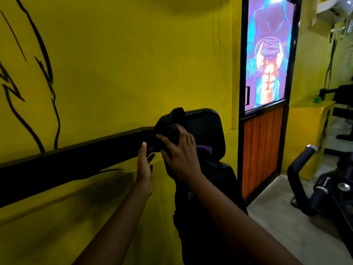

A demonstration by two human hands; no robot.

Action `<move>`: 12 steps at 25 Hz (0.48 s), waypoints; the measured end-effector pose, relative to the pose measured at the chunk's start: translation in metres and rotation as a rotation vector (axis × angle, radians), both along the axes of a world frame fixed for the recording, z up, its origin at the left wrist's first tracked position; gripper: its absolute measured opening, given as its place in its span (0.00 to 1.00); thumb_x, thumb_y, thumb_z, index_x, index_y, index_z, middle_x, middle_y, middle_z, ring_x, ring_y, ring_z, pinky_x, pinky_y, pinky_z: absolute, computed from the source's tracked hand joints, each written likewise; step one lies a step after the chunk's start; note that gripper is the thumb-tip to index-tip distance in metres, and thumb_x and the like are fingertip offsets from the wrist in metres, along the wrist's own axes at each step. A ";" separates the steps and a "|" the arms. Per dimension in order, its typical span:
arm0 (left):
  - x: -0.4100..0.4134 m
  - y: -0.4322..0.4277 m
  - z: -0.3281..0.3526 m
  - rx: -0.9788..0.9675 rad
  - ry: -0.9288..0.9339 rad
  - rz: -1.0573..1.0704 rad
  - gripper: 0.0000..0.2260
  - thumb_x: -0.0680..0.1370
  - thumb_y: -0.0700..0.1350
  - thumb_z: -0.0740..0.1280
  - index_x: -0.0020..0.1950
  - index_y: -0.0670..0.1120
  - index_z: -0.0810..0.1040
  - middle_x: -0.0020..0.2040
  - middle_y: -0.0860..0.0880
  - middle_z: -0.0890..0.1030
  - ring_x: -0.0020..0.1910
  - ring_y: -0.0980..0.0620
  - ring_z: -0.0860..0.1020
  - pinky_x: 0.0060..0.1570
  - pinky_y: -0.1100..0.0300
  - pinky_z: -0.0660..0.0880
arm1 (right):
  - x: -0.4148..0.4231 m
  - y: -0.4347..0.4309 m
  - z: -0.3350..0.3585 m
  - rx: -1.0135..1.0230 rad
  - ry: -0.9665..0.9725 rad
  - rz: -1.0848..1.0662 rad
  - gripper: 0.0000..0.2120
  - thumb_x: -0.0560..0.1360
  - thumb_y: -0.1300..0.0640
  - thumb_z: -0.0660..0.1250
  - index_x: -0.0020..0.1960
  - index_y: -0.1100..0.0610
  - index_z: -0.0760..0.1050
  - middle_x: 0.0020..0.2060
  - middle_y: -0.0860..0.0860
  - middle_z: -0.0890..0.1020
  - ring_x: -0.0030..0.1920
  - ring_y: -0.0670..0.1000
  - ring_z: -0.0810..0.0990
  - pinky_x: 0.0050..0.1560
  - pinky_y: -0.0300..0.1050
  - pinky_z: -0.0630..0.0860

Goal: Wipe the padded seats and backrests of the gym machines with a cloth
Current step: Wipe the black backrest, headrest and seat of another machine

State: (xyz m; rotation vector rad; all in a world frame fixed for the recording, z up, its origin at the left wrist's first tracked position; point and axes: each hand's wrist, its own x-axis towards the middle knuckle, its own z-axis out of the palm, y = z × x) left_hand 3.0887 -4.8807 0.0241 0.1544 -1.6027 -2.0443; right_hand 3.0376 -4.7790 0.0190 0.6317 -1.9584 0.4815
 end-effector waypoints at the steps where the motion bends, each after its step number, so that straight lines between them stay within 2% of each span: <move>1: 0.000 0.004 -0.001 0.013 -0.003 -0.006 0.18 0.80 0.58 0.54 0.64 0.51 0.73 0.61 0.49 0.77 0.63 0.49 0.73 0.61 0.53 0.67 | 0.000 0.002 -0.015 0.011 0.032 -0.008 0.21 0.74 0.45 0.58 0.67 0.42 0.65 0.68 0.57 0.61 0.69 0.58 0.61 0.67 0.56 0.61; 5: -0.005 0.013 -0.002 0.048 0.039 -0.091 0.18 0.81 0.57 0.51 0.57 0.51 0.77 0.53 0.49 0.80 0.56 0.48 0.76 0.52 0.55 0.72 | 0.004 0.012 -0.068 -0.039 0.080 -0.010 0.20 0.74 0.42 0.56 0.66 0.41 0.64 0.65 0.57 0.63 0.66 0.56 0.63 0.66 0.54 0.60; 7: -0.009 0.019 0.000 0.060 0.089 -0.216 0.20 0.81 0.56 0.50 0.60 0.47 0.75 0.55 0.45 0.80 0.56 0.46 0.77 0.51 0.55 0.75 | 0.006 0.012 -0.072 -0.102 0.038 -0.018 0.21 0.76 0.41 0.53 0.67 0.41 0.62 0.65 0.57 0.62 0.66 0.56 0.63 0.67 0.53 0.59; 9: -0.009 0.031 0.000 0.075 0.081 -0.295 0.22 0.80 0.57 0.51 0.64 0.46 0.73 0.56 0.47 0.80 0.54 0.50 0.79 0.48 0.60 0.78 | 0.006 0.011 -0.055 -0.188 -0.028 0.024 0.22 0.76 0.40 0.52 0.69 0.40 0.60 0.68 0.56 0.60 0.69 0.54 0.60 0.71 0.51 0.54; 10: -0.012 0.035 -0.004 0.087 0.089 -0.314 0.22 0.79 0.59 0.52 0.64 0.47 0.72 0.56 0.48 0.80 0.54 0.52 0.79 0.48 0.60 0.78 | 0.005 0.011 -0.043 -0.224 -0.058 0.061 0.22 0.77 0.40 0.52 0.70 0.40 0.59 0.69 0.55 0.59 0.71 0.53 0.58 0.72 0.50 0.51; 12: -0.021 0.038 -0.009 0.118 0.113 -0.277 0.25 0.76 0.61 0.59 0.66 0.49 0.72 0.59 0.49 0.79 0.58 0.52 0.78 0.57 0.55 0.75 | -0.005 0.016 -0.021 -0.289 -0.124 0.153 0.23 0.77 0.42 0.53 0.71 0.38 0.58 0.71 0.53 0.59 0.71 0.51 0.56 0.73 0.51 0.52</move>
